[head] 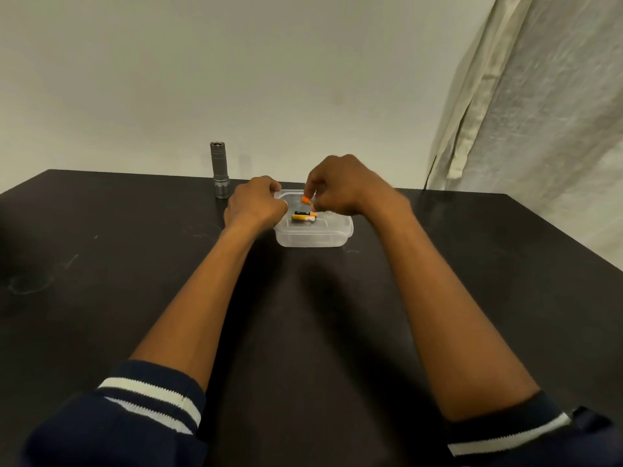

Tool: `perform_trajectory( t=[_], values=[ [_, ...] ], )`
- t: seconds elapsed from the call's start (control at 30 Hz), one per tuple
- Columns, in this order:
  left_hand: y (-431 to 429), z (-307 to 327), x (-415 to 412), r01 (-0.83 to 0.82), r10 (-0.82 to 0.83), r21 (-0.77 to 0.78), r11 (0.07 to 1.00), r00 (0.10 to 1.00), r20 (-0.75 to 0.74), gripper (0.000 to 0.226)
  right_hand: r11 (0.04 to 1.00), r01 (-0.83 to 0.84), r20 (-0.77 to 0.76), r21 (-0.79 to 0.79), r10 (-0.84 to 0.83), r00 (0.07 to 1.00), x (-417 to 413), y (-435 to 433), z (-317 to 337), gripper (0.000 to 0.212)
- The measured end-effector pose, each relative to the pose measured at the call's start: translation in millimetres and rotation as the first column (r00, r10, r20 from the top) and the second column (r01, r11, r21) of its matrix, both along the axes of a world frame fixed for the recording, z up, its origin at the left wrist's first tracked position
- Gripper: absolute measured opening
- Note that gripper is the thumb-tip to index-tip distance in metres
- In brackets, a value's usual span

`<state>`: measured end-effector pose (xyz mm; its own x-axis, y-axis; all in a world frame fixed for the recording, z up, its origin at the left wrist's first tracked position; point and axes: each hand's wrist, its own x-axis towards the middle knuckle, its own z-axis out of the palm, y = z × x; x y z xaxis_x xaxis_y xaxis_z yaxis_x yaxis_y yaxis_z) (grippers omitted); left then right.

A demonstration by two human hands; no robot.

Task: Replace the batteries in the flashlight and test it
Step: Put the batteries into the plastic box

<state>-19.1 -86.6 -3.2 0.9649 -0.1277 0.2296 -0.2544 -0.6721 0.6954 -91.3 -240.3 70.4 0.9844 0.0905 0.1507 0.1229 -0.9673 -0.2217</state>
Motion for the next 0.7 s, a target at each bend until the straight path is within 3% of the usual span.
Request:
perform_trajectory(
  t=[0.2,0.3,0.53,0.7],
  values=[
    [0.2,-1.1,1.7,-0.007,0.007,-0.014,1.000,1.000,0.003,0.046,0.993,0.039,0.008,-0.109,-0.038,0.999,23.6,7.8,-28.6,0.021],
    [0.2,-2.0,2.1,-0.003,0.004,-0.014,1.000,1.000,0.011,0.046,0.995,0.039,-0.015,-0.096,-0.041,0.999,30.3,8.7,-34.2,0.020],
    [0.8,-2.6,4.5,-0.001,0.002,-0.015,1.000,1.000,0.016,0.044,0.992,0.026,-0.079,-0.127,-0.037,0.996,46.2,7.3,-40.0,0.039],
    [1.1,-3.7,6.4,0.013,-0.013,-0.022,1.000,1.000,0.006,0.045,0.992,-0.016,-0.129,-0.127,0.000,0.992,52.3,8.3,-44.6,0.034]
  ],
)
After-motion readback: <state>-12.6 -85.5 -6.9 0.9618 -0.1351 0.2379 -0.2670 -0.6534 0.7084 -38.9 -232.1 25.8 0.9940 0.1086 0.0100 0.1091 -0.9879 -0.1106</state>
